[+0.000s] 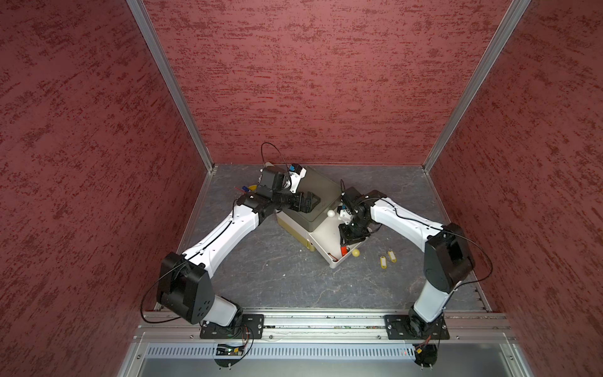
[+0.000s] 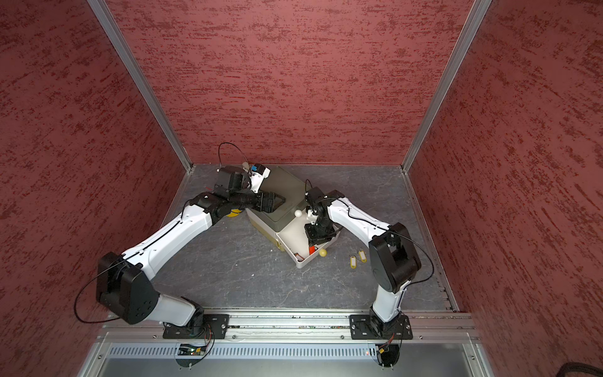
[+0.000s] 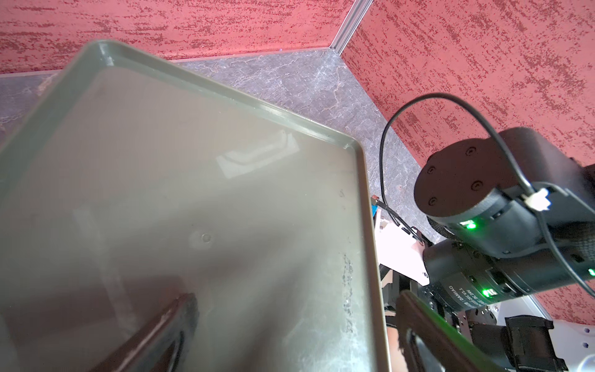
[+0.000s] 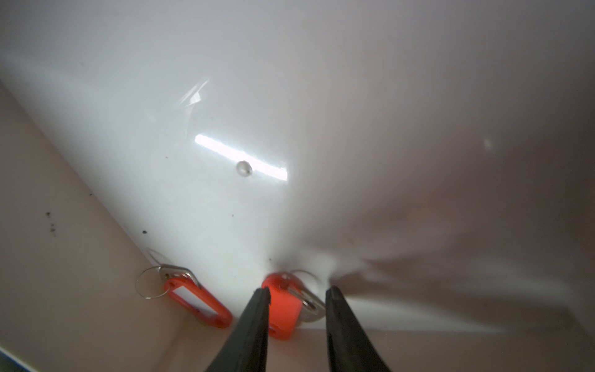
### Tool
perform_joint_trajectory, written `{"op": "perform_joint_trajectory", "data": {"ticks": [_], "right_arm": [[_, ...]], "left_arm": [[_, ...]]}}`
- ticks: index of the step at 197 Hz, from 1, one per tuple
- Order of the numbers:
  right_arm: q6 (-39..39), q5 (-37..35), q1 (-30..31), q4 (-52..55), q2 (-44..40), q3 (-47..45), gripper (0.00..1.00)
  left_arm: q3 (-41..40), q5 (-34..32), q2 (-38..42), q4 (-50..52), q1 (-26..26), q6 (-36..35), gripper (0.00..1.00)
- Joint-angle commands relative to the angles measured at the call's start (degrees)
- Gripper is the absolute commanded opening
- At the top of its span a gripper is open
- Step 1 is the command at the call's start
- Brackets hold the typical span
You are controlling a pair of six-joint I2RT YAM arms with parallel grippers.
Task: Take the keys out of the drawer
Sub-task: Pick up the key from the drawer.
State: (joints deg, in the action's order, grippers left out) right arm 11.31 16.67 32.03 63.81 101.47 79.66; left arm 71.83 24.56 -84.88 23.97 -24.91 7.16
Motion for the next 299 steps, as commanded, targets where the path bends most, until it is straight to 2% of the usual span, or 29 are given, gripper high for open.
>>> {"op": "perform_joint_trajectory", "data": {"ticks": [1,15,82,104,121,133,149,168,240,299], "right_arm": [[-1.2,0.0,0.0,2.2,-0.4,0.0,0.38],[-1.7,0.1,0.0,3.1,-0.4,0.1,0.42],[-5.3,-3.1,0.0,5.3,0.8,0.9,0.41],[-5.9,-3.9,0.0,5.6,1.4,1.9,0.34],[-5.6,-3.6,0.0,5.3,1.5,2.3,0.22],[-4.9,-3.0,0.0,4.6,1.3,2.2,0.21],[-3.9,-2.5,0.0,3.6,1.3,2.1,0.13],[-2.9,-2.0,0.0,2.4,1.5,2.5,0.00],[5.3,1.6,-0.9,-6.4,-0.4,2.4,0.00],[9.0,-0.9,-1.9,-9.4,-4.6,1.7,0.00]], "left_arm": [[-2.9,-0.3,-4.3,11.5,0.5,3.0,1.00],[-2.9,-0.3,-4.5,11.3,0.5,3.3,1.00],[-2.3,-0.1,-4.9,11.1,0.6,3.7,1.00],[-2.3,-0.1,-5.0,11.3,0.7,3.7,1.00],[-2.4,-0.3,-4.9,11.3,0.7,3.7,1.00],[-2.5,-0.3,-5.0,11.3,0.7,3.7,1.00],[-2.6,-0.3,-5.0,11.2,0.7,3.8,1.00],[-2.8,-0.4,-5.0,11.0,0.7,3.8,1.00],[-3.4,-0.5,-4.9,10.9,0.8,3.6,1.00],[-3.5,-0.2,-4.6,10.9,0.8,3.5,1.00]]}}
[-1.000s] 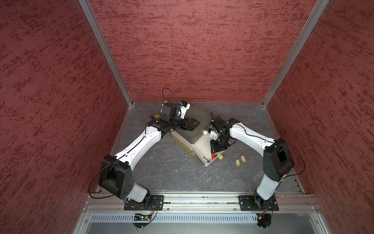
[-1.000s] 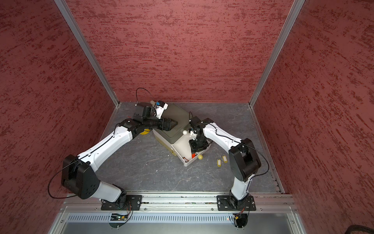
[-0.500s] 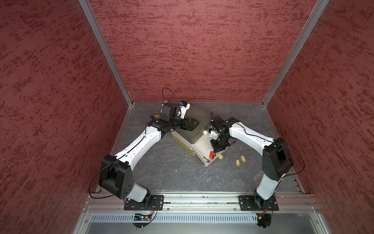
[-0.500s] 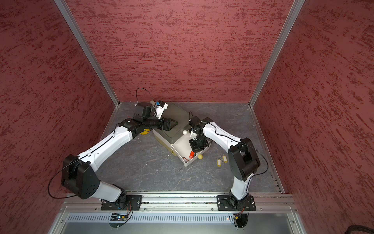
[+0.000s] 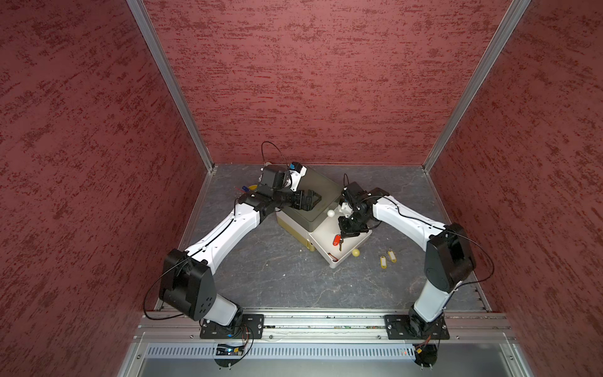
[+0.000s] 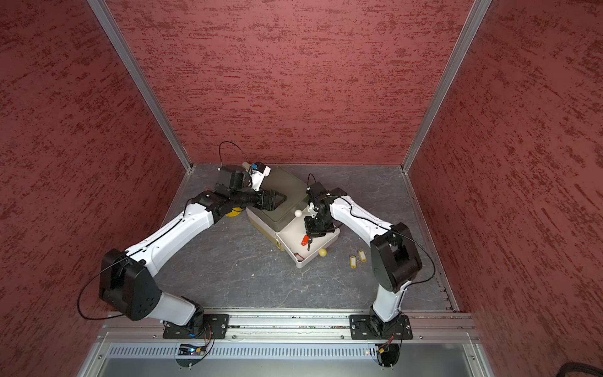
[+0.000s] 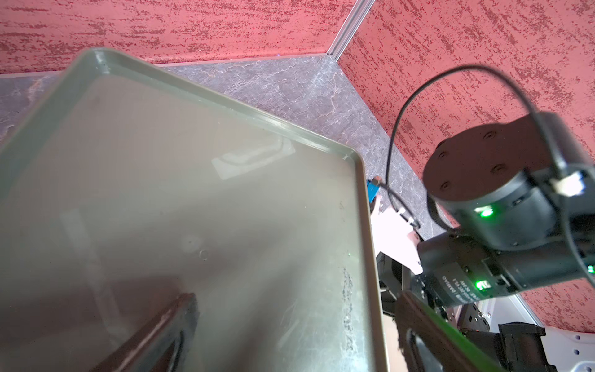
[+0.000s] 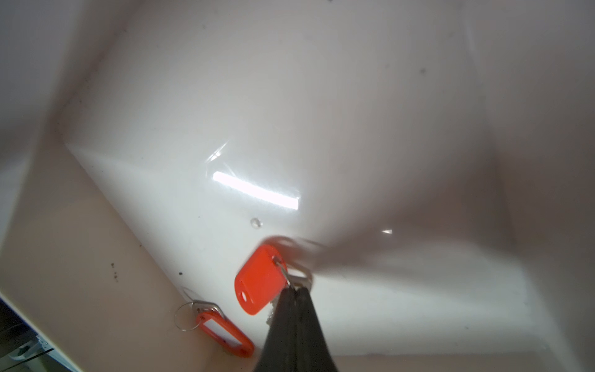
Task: Take the keys out of the drawer
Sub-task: Pick up the key from the drawer, then place the key at the center of the board.
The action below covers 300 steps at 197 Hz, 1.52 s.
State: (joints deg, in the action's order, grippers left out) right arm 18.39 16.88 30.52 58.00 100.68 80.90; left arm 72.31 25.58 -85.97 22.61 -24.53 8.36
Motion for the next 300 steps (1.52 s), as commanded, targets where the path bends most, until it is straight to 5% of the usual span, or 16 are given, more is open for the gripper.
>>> {"op": "perform_joint_trajectory", "data": {"ticks": [1,126,209,300], "right_arm": [[1.9,-1.2,-0.3,-3.5,-3.9,0.4,0.00],[5.1,-11.1,-3.3,5.8,-20.3,3.2,0.00],[9.4,-19.0,-12.5,10.9,-28.8,-0.8,0.00],[11.5,-13.2,-20.6,-5.7,-20.1,-11.6,0.00]], "left_arm": [[-3.9,-1.2,-3.4,12.2,0.5,2.3,1.00],[-0.7,-1.3,-3.9,11.4,-1.3,4.1,1.00],[1.3,-1.9,-3.4,12.2,-2.0,5.4,1.00],[2.0,-1.6,-2.6,12.9,-2.3,5.6,1.00]]}}
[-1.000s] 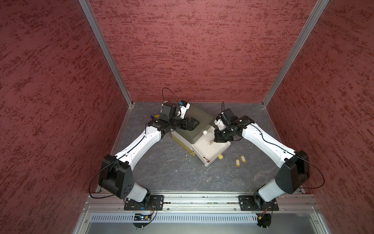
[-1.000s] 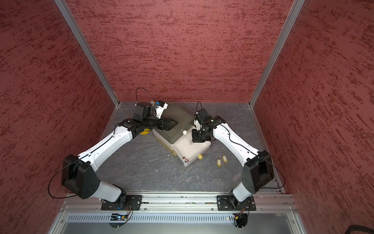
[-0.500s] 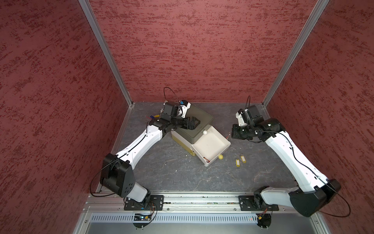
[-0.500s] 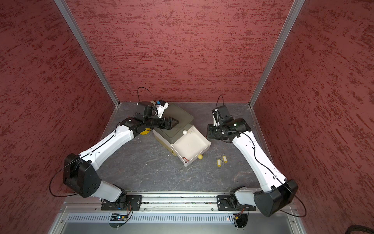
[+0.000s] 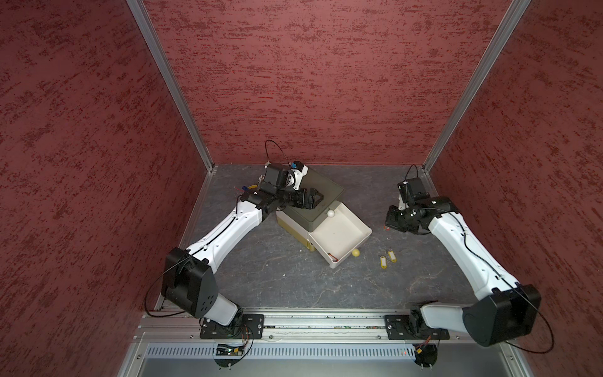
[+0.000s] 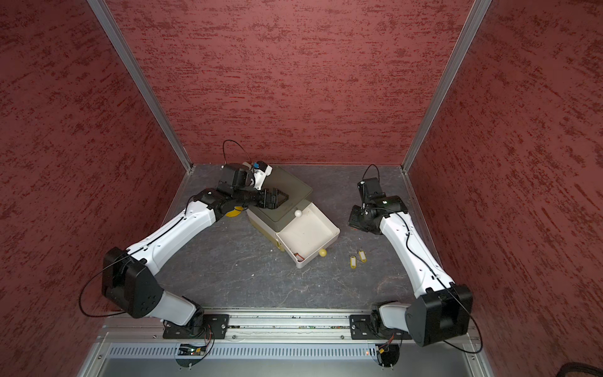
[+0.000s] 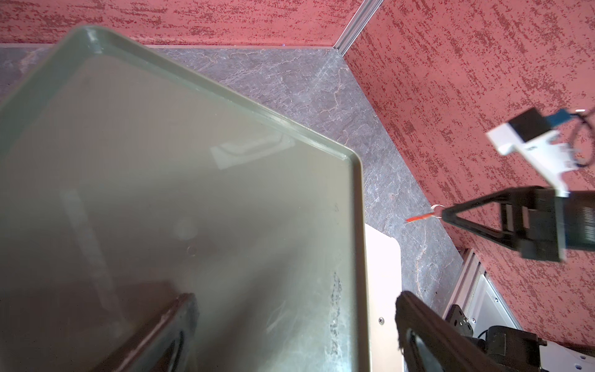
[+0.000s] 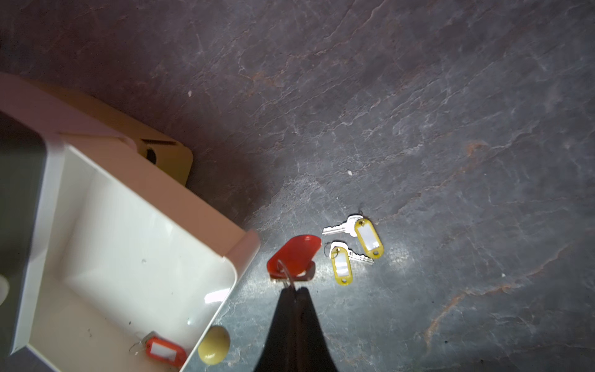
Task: Take the keys out of the drawer
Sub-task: Place the key at the center of the board.
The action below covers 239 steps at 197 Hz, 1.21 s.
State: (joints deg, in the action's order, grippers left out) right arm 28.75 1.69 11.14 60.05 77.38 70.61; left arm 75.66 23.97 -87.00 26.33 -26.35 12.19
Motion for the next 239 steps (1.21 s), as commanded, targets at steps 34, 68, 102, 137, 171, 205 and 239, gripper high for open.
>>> {"op": "perform_joint_trajectory", "data": {"ticks": [34,68,102,137,171,205,239], "right_arm": [[1.6,5.2,-3.1,-12.5,10.4,-2.3,0.00],[1.5,7.3,-4.0,-16.0,15.3,-2.6,0.00],[1.4,8.5,-5.1,-17.8,19.3,-2.7,0.00],[1.4,9.0,-5.9,-18.5,21.3,-3.6,0.00],[1.6,8.7,-6.5,-18.5,21.4,-5.8,0.00],[1.4,8.5,-6.8,-18.1,21.4,-7.1,0.00],[0.9,8.5,-7.3,-17.0,20.7,-6.8,0.21]], "left_arm": [[-1.6,-0.4,-0.8,9.9,-0.3,1.5,1.00],[-1.9,-0.4,-0.4,10.0,-0.3,1.4,1.00],[-1.8,-0.5,-0.3,10.3,-0.3,1.4,1.00],[-1.6,-0.8,-0.4,10.6,-0.3,1.3,1.00],[-1.8,-0.9,-0.2,11.0,-0.3,1.4,1.00],[-2.2,-1.1,0.1,11.3,-0.4,1.4,1.00],[-2.8,-1.3,0.7,11.3,-0.4,1.5,1.00]]}}
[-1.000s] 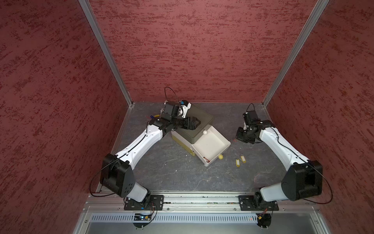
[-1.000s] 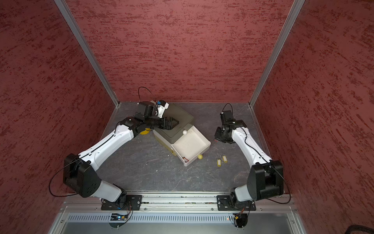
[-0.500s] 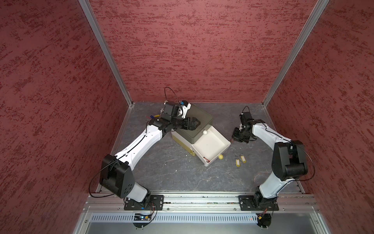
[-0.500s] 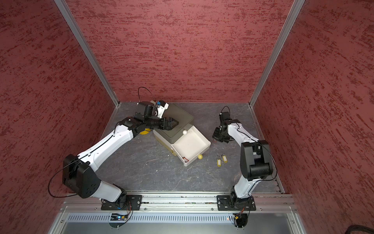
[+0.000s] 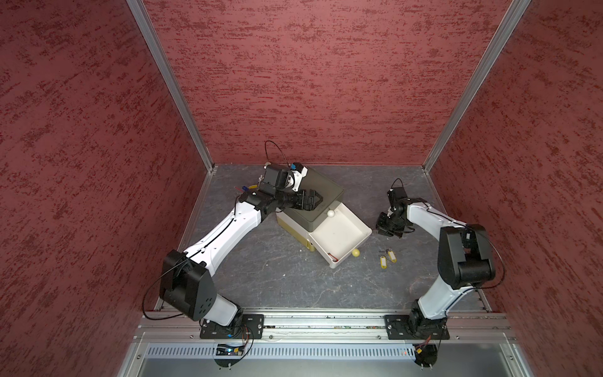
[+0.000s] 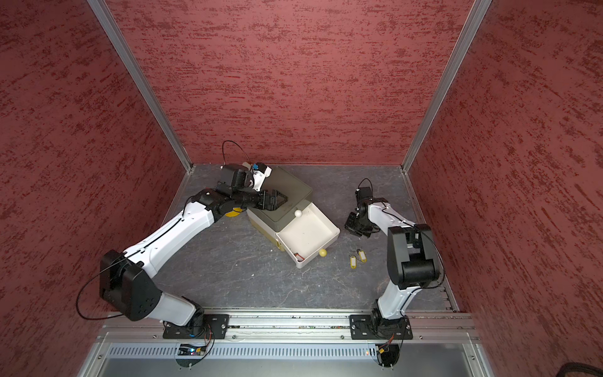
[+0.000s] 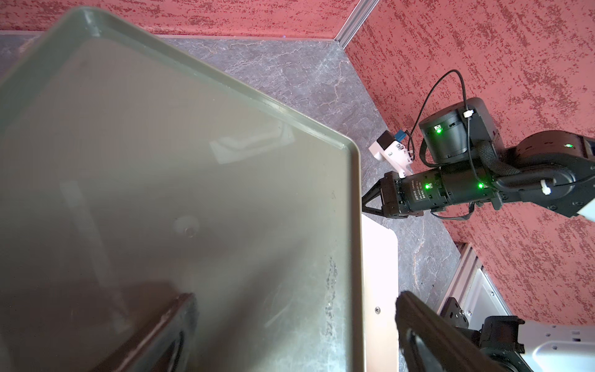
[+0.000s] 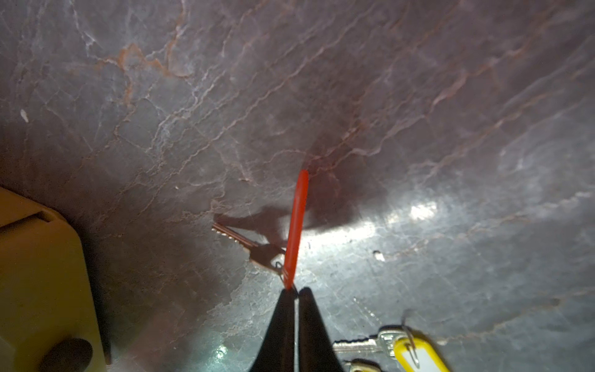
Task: Take the keys out of the drawer
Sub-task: Place the key at the center of the board.
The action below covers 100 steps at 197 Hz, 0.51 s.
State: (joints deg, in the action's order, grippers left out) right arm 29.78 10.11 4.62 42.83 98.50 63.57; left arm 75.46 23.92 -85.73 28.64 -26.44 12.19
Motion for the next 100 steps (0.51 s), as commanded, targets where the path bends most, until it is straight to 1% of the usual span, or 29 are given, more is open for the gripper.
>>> {"op": "perform_joint_trajectory", "data": {"ticks": [1,20,31,42,56,75,85,100], "right_arm": [[-0.2,0.1,-0.8,0.3,-0.6,0.3,0.21],[-0.4,0.5,-0.8,2.1,-2.3,1.1,0.28],[-0.4,0.3,-0.8,3.7,-3.9,1.7,0.29],[-0.1,0.3,-0.8,6.0,-5.8,2.2,0.33],[0.8,0.0,-0.7,9.6,-9.0,3.2,0.34],[1.9,2.6,-0.6,13.4,-13.8,5.8,0.37],[1.4,3.2,-0.3,15.6,-15.6,8.3,0.38],[-0.2,6.4,0.2,18.1,-17.6,12.6,0.41]], "left_arm": [[-2.6,-1.2,-0.5,9.0,-0.3,1.5,1.00],[-2.2,-1.5,-0.3,9.7,-0.2,1.2,1.00],[-2.1,-1.4,0.0,10.1,-0.2,0.7,1.00],[-2.0,-1.4,0.5,10.6,-0.1,-0.1,1.00],[-1.7,-1.7,1.9,11.3,-0.1,-0.4,1.00],[-3.0,-2.0,4.4,10.6,0.0,0.2,1.00],[-4.3,-2.4,5.1,9.8,-0.1,0.5,1.00],[-6.3,-3.2,6.0,7.7,0.0,1.3,1.00]]}}
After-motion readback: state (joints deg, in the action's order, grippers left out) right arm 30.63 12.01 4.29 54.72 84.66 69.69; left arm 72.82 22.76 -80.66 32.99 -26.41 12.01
